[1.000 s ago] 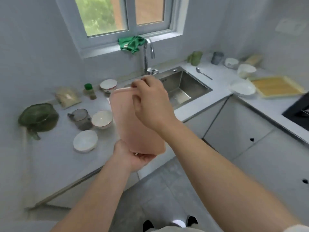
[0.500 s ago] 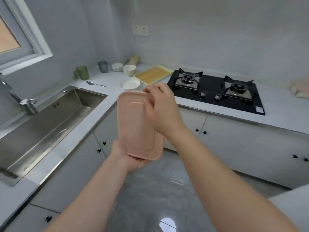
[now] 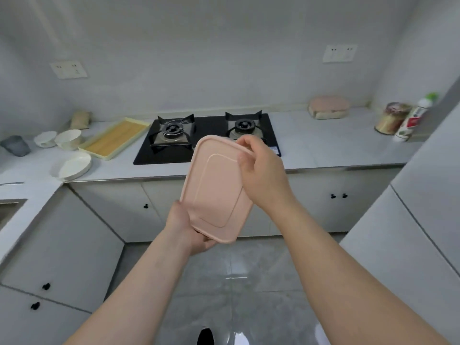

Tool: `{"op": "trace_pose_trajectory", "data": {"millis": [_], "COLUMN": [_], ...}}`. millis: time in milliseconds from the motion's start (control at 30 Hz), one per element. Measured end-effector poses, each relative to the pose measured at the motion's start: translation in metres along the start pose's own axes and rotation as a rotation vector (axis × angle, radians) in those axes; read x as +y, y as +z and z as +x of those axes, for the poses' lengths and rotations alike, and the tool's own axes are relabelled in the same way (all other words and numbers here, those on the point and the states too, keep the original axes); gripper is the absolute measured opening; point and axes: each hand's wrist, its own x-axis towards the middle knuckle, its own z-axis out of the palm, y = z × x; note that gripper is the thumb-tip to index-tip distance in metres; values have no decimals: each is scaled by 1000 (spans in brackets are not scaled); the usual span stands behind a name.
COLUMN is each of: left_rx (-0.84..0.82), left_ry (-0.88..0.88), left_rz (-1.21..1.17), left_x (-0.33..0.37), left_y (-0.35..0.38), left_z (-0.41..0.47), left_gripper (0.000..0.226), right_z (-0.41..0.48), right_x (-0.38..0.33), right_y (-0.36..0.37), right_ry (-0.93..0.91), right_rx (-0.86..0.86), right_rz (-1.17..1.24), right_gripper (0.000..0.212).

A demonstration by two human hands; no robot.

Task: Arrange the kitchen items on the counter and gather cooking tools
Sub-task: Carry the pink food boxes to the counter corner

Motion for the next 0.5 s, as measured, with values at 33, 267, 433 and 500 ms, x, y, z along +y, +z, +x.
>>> {"op": "trace_pose_trajectory", "data": {"millis": [33, 267, 433, 500], "left_rx": [-7, -100, -194, -243], "left_ry": [18, 87, 234, 344], "left_rz": [28, 252, 404, 486], "left_x": [0, 15, 37, 47], "left_y": [18, 138, 231, 266], "left_z": [3, 46, 80, 99], "left_gripper": [58, 49, 38, 39], "right_z": [4, 51, 101, 119], "right_x": [10, 88, 144, 165], "right_y": [-11, -77, -104, -113], "right_ry": [36, 227, 372, 456], "right_rx": [28, 262, 445, 522], "right_rz": [10, -33, -95, -91], "right_gripper": [22, 22, 23, 25]}}
